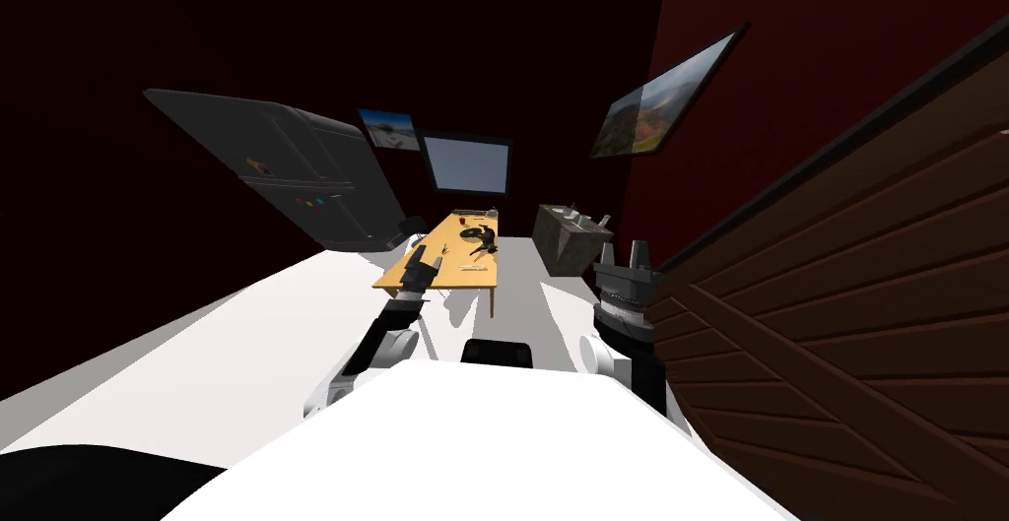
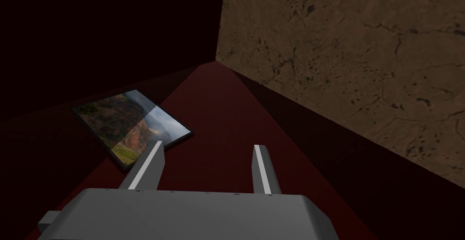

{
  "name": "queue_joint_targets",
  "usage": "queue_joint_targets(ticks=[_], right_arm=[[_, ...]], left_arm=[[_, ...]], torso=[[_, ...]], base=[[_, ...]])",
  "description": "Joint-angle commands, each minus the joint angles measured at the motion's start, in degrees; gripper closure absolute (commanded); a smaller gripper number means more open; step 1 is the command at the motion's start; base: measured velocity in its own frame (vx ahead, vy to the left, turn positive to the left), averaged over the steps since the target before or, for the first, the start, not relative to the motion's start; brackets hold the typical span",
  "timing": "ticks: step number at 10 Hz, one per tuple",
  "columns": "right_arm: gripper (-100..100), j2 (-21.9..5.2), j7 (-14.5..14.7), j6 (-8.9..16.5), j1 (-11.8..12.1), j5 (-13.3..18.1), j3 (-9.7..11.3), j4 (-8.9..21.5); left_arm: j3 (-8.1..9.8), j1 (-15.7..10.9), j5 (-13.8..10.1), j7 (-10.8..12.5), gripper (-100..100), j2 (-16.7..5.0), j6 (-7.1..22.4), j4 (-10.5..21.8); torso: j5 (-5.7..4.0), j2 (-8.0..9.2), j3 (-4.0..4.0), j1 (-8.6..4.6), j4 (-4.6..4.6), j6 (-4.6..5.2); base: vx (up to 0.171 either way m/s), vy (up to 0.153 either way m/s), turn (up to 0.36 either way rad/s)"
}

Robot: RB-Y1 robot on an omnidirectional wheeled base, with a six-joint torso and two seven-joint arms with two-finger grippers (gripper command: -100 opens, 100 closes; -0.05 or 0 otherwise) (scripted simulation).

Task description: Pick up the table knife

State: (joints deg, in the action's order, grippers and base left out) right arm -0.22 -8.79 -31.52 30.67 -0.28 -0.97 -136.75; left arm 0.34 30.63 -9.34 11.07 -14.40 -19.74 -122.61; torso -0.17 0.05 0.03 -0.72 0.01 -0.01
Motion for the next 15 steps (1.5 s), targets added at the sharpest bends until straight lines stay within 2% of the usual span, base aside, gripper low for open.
queue_joint_targets(ticks=[1, 3, 4, 6, 7, 9, 10, 12, 13, 14, 15], right_arm=[[0, 0.00, 0.00, 0.00, 0.00, 0.00, 0.00, 0.00], [0, 0.00, 0.00, 0.00, 0.01, 0.00, 0.00, 0.00], [0, 0.00, 0.00, 0.00, 0.01, 0.00, 0.00, 0.00], [0, -0.01, 0.00, 0.00, 0.01, 0.00, -0.01, 0.00], [0, -0.01, 0.00, 0.00, 0.02, 0.00, -0.01, 0.00], [0, -0.01, 0.00, 0.00, 0.01, 0.00, -0.01, 0.00], [0, -0.01, 0.00, 0.00, 0.02, 0.00, 0.00, 0.00], [0, -0.01, 0.00, 0.00, 0.01, 0.00, -0.01, 0.00], [0, -0.01, 0.00, 0.00, 0.02, 0.00, 0.00, 0.00], [0, -0.01, 0.00, 0.00, 0.01, 0.00, 0.00, -0.01], [0, -0.01, 0.00, 0.00, 0.02, 0.00, -0.01, -0.01]], left_arm=[[-0.55, 0.58, -2.19, 0.06, -100, -2.77, 2.64, 1.65], [-1.60, 1.05, -5.27, -0.32, -100, -6.09, 6.28, 4.34], [-1.60, 1.05, -5.27, -0.32, -100, -6.09, 6.28, 4.34], [-2.92, 1.28, -8.84, -1.05, -100, -9.37, 10.15, 7.58], [-2.92, 1.28, -8.84, -1.05, -100, -9.37, 10.37, 7.58], [-4.41, 1.21, -12.65, -2.17, -100, -12.69, 14.03, 11.19], [-4.41, 1.21, -12.86, -2.17, -100, -12.69, 14.80, 11.28], [-5.94, 0.84, -16.78, -3.67, -100, -16.17, 18.81, 15.11], [-5.94, 0.84, -17.20, -3.67, -100, -16.17, 19.44, 15.36], [-6.69, 0.54, -19.43, -4.56, -100, -17.98, 21.73, 17.51], [-6.69, 0.54, -19.45, -4.56, -100, -17.98, 21.83, 17.51]], torso=[[0.00, 0.00, 0.00, 0.00, 0.00, 0.00], [-0.01, -0.27, -0.15, 0.00, -0.05, 0.02], [0.00, -0.43, -0.24, 0.04, -0.09, 0.00], [0.07, -0.44, -0.25, 0.33, -0.09, 0.01], [0.07, -0.62, -0.35, 0.30, -0.13, 0.02], [0.06, -0.51, -0.29, 0.30, -0.11, 0.03], [0.02, -0.69, -0.39, 0.07, -0.14, 0.03], [0.05, -0.66, -0.38, 0.25, -0.15, 0.03], [0.02, -0.79, -0.46, 0.08, -0.17, 0.04], [0.01, -0.73, -0.43, 0.15, -0.16, 0.04], [0.03, -0.73, -0.42, 0.20, -0.16, 0.03]], base=[[-0.007, -0.192, 0.161], [0.069, -0.182, 0.151], [0.061, -0.108, 0.070], [0.098, -0.104, 0.119], [0.094, -0.088, 0.036], [0.107, -0.153, 0.078], [0.120, -0.146, 0.054], [0.136, -0.154, 0.064], [0.129, -0.155, 0.041], [0.135, -0.141, 0.045], [0.103, -0.087, 0.029]])
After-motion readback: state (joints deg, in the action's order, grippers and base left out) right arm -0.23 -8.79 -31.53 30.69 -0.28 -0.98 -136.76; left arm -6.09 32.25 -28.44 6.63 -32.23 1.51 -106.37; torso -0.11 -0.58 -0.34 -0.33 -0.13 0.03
